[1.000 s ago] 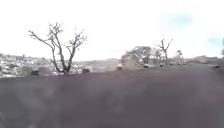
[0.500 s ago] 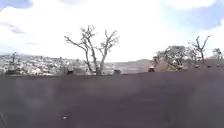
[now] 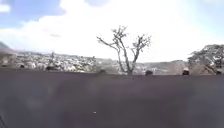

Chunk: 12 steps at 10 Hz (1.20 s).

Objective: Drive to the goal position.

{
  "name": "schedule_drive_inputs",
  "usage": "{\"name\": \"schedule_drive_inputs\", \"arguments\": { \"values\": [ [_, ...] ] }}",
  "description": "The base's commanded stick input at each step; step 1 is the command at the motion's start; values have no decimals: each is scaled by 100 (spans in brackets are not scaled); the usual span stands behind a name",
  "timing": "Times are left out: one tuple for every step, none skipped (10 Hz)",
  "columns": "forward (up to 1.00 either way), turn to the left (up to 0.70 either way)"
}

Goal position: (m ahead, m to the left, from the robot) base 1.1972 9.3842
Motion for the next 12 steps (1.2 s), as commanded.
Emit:
{"name": "schedule_drive_inputs", "arguments": {
  "values": [
    [0, 70],
    [0, 70],
    [0, 70],
    [0, 70],
    [0, 70],
    [0, 70],
    [0, 70],
    [0, 70],
    [0, 70],
    [0, 70],
    [0, 70],
    [0, 55]
  ]
}}
